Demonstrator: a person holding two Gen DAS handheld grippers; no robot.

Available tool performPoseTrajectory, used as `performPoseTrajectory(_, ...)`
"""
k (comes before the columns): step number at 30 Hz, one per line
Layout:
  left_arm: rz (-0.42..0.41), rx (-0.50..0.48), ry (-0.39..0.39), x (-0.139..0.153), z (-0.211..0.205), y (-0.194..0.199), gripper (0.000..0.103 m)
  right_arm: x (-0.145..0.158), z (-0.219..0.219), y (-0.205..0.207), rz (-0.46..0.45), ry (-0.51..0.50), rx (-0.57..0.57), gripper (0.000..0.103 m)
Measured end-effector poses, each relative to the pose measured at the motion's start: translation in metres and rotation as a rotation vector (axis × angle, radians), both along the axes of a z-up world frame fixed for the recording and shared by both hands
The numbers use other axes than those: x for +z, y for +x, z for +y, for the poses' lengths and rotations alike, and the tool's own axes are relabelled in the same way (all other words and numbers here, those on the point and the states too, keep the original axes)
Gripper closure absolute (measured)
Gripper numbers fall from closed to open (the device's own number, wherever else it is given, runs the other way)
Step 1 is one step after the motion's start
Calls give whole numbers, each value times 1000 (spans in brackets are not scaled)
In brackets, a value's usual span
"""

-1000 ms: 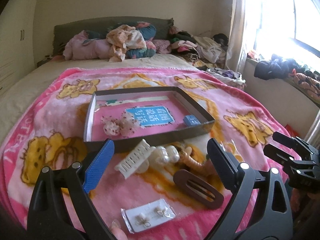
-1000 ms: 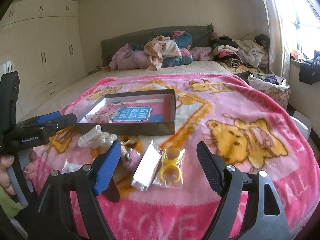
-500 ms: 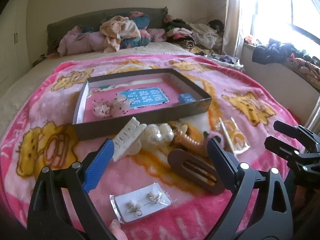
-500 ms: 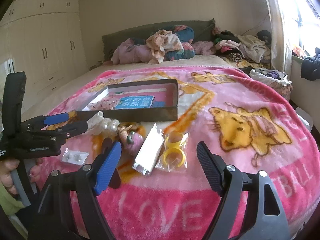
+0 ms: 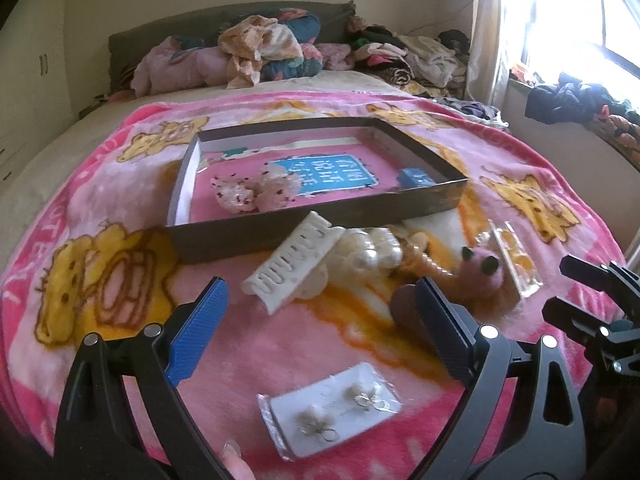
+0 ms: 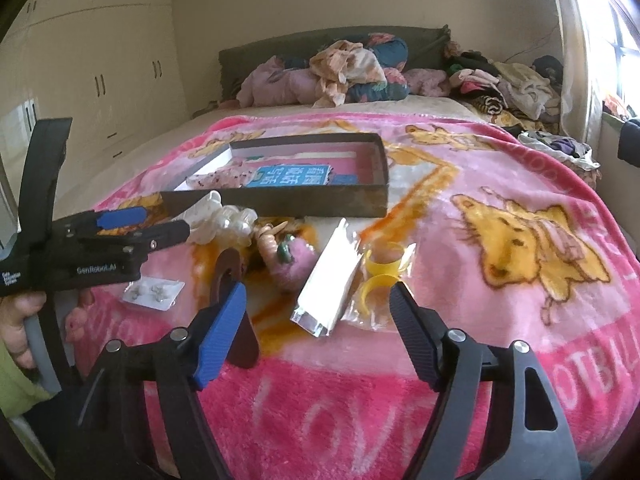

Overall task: Organize jewelry
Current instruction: 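Grasp the white claw clip with the left gripper while the right grasps the clear bag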

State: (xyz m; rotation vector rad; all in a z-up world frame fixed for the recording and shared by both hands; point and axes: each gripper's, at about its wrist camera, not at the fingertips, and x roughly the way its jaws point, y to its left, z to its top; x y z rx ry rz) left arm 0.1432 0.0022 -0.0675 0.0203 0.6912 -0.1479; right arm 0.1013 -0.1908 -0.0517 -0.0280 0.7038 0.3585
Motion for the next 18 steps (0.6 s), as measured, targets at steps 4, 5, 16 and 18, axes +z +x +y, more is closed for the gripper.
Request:
performPoseTrajectory(4, 7, 16, 1, -3, 8, 9, 21, -8, 5, 7, 28, 0, 13, 42)
performPoseTrajectory(5, 10, 17, 2, -3, 9, 11, 23, -10, 6, 8, 36, 3, 15, 44)
performPoseTrajectory(16, 61, 7, 21, -19, 13, 39, 38, -27, 16, 26, 82, -14, -1, 65)
performPoseTrajectory(18, 68, 4, 17, -21, 13, 41, 42, -28, 14, 28, 80, -17, -11, 74)
